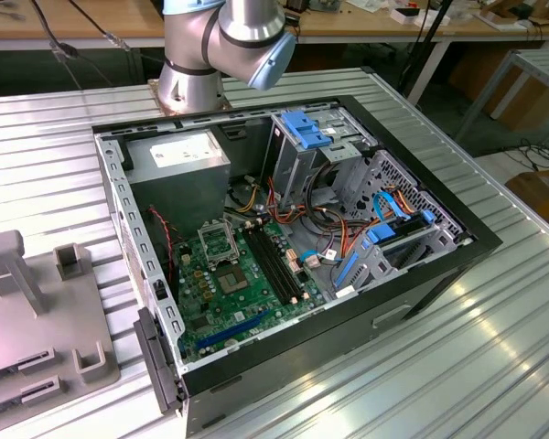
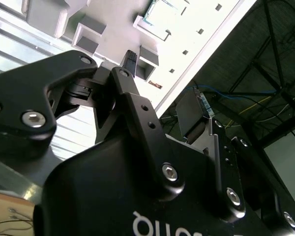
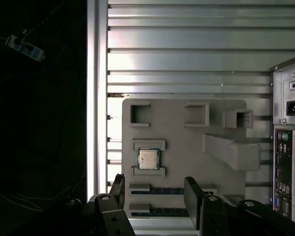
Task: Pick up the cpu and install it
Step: 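Pick up the cpu and move it towards the insertion slot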
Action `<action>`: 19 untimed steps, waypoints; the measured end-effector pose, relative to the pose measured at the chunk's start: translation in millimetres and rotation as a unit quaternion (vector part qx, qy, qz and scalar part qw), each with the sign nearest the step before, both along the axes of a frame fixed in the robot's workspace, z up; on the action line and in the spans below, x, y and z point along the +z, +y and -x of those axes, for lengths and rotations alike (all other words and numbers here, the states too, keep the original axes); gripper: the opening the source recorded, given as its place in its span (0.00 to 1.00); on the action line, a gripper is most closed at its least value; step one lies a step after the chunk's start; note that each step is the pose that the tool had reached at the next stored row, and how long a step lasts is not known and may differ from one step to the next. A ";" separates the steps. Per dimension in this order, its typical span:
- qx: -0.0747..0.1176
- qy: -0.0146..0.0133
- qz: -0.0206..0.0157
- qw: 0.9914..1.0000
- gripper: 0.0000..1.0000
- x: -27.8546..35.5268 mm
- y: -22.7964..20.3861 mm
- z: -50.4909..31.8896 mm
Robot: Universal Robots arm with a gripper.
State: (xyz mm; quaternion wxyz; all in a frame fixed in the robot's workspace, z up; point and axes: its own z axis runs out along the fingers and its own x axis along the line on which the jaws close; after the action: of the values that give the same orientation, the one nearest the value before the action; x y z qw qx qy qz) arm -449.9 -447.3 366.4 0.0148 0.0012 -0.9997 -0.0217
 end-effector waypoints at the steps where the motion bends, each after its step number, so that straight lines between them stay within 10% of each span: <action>1: 0.000 0.000 0.000 1.000 0.60 -0.1 0.0 0.0; 19: 0.013 0.002 0.000 1.000 0.60 -31.3 -11.7 0.0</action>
State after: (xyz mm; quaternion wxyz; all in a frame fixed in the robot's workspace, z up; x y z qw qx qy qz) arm -449.9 -459.0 335.2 0.0171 0.0138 -0.9995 -0.0215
